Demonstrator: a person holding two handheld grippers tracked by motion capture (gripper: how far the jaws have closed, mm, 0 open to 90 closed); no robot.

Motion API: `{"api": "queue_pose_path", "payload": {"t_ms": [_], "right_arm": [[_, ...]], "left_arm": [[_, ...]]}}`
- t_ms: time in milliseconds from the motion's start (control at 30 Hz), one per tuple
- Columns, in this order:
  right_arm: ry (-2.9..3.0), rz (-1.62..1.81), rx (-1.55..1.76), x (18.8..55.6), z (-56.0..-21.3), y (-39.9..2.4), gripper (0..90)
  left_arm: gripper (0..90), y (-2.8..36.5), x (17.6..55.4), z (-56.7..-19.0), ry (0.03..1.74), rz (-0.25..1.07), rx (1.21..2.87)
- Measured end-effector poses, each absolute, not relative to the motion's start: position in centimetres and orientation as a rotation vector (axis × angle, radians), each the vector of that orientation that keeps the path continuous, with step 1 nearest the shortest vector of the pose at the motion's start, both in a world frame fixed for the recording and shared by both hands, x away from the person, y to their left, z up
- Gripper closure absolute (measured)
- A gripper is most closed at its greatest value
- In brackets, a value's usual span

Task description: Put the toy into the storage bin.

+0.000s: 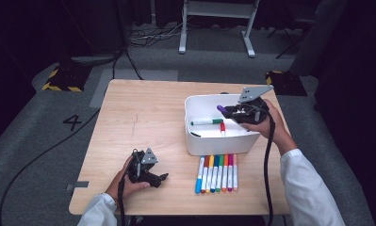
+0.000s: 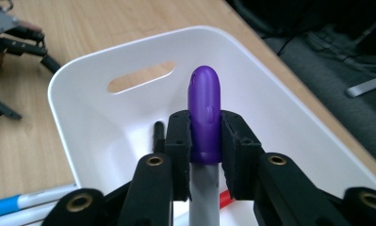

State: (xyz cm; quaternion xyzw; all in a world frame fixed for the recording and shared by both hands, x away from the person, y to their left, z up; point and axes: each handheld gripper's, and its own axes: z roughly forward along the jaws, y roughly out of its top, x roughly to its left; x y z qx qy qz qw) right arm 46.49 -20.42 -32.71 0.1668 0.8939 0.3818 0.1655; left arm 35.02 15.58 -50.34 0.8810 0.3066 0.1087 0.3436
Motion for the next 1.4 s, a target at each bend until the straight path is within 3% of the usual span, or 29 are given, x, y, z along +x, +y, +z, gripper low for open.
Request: {"api": "queue_pose_path", "payload": {"t_ms": [600,700,800,1133,1400], "right_arm": [[2.873,0.735,0.361,46.8,-36.3,-16.9,73.7],[2.860,0.703,0.370,46.7,-36.4,-16.5,63.0],[2.832,0.740,0.385,46.6,-36.2,-16.6,61.4],[2.536,1.059,0.582,45.2,-33.9,-20.6,36.4],[2.348,1.116,0.659,41.8,-32.2,-25.0,30.3]], "left_arm": [[11.1,15.6,35.0,-50.3,0.797,0.283,2.289],[11.1,15.6,35.0,-50.3,0.797,0.282,2.288],[11.1,15.6,35.0,-50.3,0.796,0.282,2.288],[11.1,15.6,35.0,-50.3,0.796,0.282,2.288],[11.1,15.6,35.0,-50.3,0.796,0.282,2.289]]}}
